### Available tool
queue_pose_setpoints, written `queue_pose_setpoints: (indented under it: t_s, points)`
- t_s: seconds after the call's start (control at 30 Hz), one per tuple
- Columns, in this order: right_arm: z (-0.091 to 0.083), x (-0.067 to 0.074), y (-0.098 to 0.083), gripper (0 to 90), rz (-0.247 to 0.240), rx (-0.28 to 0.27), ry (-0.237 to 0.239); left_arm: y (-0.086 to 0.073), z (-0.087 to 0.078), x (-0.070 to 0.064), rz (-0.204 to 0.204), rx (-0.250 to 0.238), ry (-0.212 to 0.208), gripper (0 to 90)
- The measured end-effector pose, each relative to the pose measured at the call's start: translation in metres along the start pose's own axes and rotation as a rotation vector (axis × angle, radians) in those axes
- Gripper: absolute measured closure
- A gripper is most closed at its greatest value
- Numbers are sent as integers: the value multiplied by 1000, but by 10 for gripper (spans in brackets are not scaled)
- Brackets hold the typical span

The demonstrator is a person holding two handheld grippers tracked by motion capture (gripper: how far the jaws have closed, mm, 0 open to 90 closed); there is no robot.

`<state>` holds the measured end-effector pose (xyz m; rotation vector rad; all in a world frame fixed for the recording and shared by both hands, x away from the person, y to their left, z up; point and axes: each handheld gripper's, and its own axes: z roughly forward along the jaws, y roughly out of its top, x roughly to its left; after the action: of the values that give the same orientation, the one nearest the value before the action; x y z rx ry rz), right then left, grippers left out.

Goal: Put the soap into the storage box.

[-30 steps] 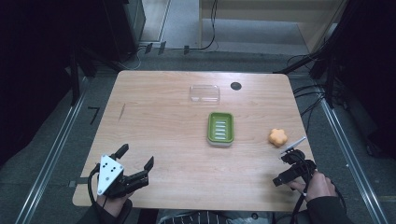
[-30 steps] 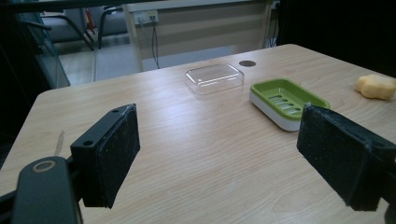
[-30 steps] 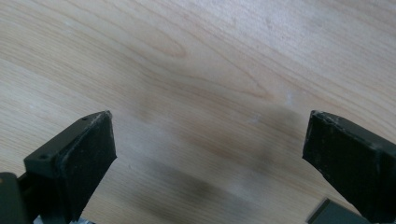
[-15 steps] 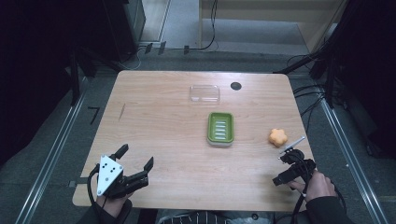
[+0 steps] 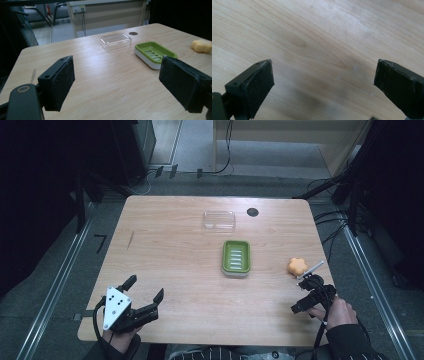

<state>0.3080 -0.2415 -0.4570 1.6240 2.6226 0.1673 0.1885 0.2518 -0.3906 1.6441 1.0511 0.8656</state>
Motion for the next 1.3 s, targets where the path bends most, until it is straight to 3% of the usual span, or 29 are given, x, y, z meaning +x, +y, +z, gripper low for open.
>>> queue_pose_setpoints:
  t_s: [0.13,0.27,0.43,0.83,1.3]
  points:
    - [1,1,7,25,-12,9,-18,0,1,0,-3,-2,4,137]
    - [2,-2,8,24,-5,15,-12,1,3,-3,15,5,-7,137]
    - [4,-5,11,25,-1,14,-11,1,3,-2,7,2,-7,137]
    - [1,-18,23,28,14,-18,5,1,3,-2,8,-2,-11,137]
    - [0,-32,40,72,-12,-58,-1,2,6,-3,10,1,-14,137]
